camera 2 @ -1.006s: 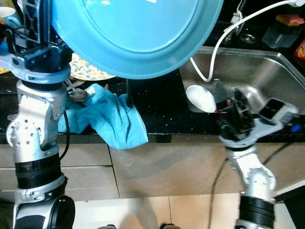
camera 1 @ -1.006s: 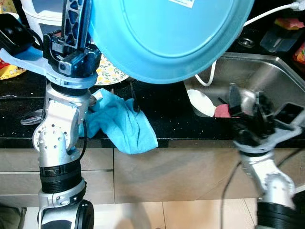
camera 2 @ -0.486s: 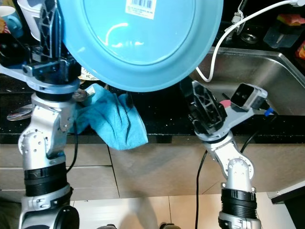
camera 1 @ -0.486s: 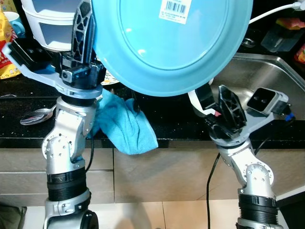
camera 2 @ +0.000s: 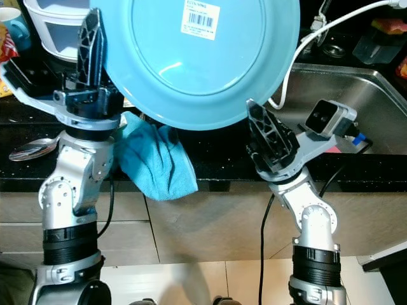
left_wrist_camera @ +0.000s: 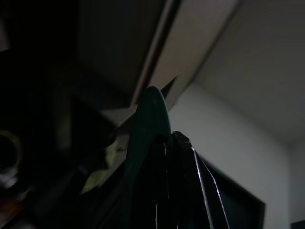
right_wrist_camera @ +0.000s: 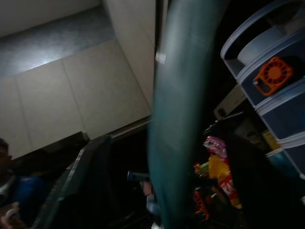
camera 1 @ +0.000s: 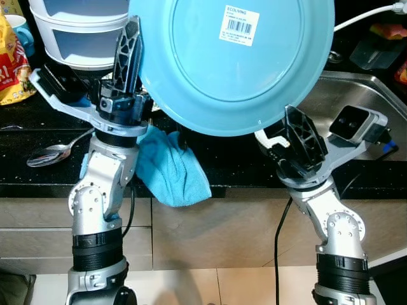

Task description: Kitchen organization

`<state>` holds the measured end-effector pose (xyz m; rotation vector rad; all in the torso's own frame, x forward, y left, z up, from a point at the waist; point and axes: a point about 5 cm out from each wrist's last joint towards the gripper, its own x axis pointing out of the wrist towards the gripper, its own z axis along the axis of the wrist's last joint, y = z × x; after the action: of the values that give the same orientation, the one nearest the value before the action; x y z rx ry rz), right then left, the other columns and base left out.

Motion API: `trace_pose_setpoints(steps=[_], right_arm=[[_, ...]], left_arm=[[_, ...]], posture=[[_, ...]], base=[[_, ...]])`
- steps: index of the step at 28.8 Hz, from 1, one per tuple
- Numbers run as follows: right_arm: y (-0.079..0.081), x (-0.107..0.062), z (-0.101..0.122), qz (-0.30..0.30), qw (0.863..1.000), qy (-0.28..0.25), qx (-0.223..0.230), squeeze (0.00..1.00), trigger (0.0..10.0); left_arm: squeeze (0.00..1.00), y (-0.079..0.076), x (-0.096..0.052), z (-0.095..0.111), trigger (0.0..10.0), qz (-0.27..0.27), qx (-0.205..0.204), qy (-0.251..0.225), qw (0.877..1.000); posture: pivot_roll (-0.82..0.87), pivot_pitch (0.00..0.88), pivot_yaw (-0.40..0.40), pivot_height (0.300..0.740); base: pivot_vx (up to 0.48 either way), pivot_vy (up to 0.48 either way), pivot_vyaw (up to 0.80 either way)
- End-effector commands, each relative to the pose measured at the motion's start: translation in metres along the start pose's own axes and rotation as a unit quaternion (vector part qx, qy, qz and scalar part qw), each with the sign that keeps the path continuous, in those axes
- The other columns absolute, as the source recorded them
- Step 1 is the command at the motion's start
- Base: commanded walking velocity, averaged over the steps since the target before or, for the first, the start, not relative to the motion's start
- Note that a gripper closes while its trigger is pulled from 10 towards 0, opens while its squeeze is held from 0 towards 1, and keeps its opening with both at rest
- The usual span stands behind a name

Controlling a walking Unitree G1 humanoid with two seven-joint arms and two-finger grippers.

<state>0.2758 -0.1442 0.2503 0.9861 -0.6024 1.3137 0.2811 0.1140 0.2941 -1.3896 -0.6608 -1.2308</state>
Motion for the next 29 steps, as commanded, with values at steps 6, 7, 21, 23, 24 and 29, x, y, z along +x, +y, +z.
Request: trace_pose_setpoints(steps=[6,7,21,23,24,29], right_arm=[[0.000,0.003,0.004,-0.010,1.000,0.000,-0.022,0.00,0.0],[-0.001,0.003,0.004,-0.013,1.000,0.000,-0.023,0.00,0.0],[-0.007,0.002,0.002,-0.037,0.999,0.003,-0.028,0.00,0.0],[-0.007,0.002,0.003,-0.037,0.999,0.001,-0.029,0.00,0.0],[-0.008,0.002,0.004,-0.039,0.999,-0.003,-0.030,0.00,0.0],[-0.010,0.003,0.018,-0.042,0.997,-0.054,-0.032,0.00,0.0]], left_arm=[[0.00,0.010,-0.008,-0.014,10.0,0.030,-0.014,0.014,0.999],[0.00,0.011,-0.009,-0.015,10.0,0.034,-0.012,0.017,0.999],[1.00,0.012,-0.012,-0.015,10.0,0.040,-0.004,0.021,0.999],[1.00,0.010,-0.012,-0.014,10.0,0.032,-0.001,0.026,0.999],[1.00,0.008,-0.013,-0.013,10.0,0.026,0.003,0.032,0.999],[1.00,-0.001,-0.021,-0.005,10.0,0.001,0.011,0.063,0.998]], posture=[[0.10,0.104,-0.077,0.740],[0.10,0.104,-0.078,0.740],[0.10,0.104,-0.080,0.740],[0.10,0.105,-0.080,0.740],[0.10,0.105,-0.080,0.740],[0.11,0.107,-0.079,0.740]], base=[[0.000,0.000,0.00],[0.000,0.000,0.00],[0.000,0.000,0.00],[0.000,0.000,0.00],[0.000,0.000,0.00],[0.000,0.000,0.00]])
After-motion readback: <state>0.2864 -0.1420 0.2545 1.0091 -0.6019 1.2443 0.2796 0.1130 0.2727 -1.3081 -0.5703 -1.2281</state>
